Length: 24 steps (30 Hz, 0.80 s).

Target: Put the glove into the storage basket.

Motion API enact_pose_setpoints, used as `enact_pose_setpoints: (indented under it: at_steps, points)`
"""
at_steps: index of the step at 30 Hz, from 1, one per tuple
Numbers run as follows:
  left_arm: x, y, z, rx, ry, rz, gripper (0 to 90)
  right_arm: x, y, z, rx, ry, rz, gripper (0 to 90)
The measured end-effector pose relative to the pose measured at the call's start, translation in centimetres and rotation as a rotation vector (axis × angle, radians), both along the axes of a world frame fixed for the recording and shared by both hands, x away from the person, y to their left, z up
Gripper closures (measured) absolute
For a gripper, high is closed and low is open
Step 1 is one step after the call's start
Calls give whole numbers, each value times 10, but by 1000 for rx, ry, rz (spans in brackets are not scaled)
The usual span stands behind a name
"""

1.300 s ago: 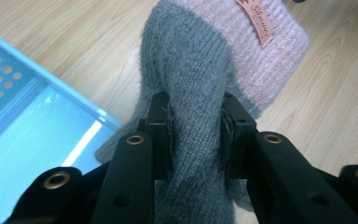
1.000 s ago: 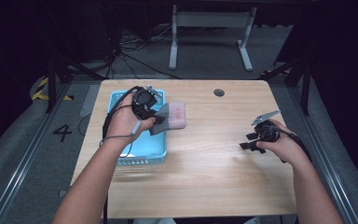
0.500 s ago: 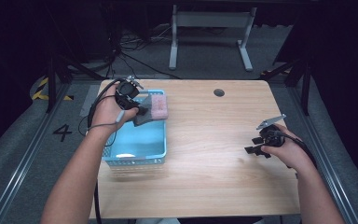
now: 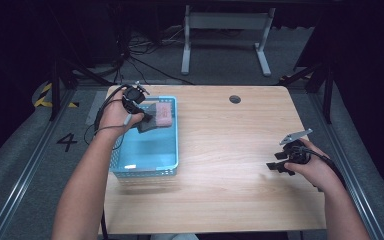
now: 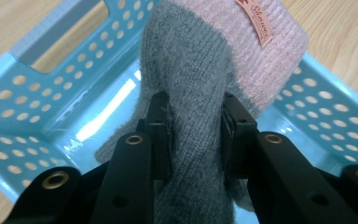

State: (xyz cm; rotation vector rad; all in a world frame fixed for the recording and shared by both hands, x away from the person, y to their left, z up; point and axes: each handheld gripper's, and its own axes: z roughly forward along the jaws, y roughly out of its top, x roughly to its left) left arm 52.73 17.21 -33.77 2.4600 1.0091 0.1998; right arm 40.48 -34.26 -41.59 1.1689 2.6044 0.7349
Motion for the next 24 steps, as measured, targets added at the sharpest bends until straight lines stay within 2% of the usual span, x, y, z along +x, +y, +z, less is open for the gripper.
enact_pose_setpoints:
  at_steps: [3, 8, 11, 16, 23, 24]
  points:
    - [6, 0, -10, 11, 24, -2, 693, -3, -1, -1, -1, 4, -1, 415]
    - [15, -3, -25, 4, 60, -15, 692, -3, -1, -4, 6, 11, 0, 415]
    - [21, -5, -34, 30, 78, -27, 690, -4, 0, -3, 11, 5, 7, 415]
    - [26, -7, -45, 20, 99, -41, 687, -4, 5, -1, 41, 3, 28, 415]
    - [31, -8, -59, 56, 125, -40, 678, -5, 10, 1, 36, 2, 45, 414]
    - [32, -8, -60, 50, 132, -38, 677, -5, 10, 1, 37, 6, 47, 415]
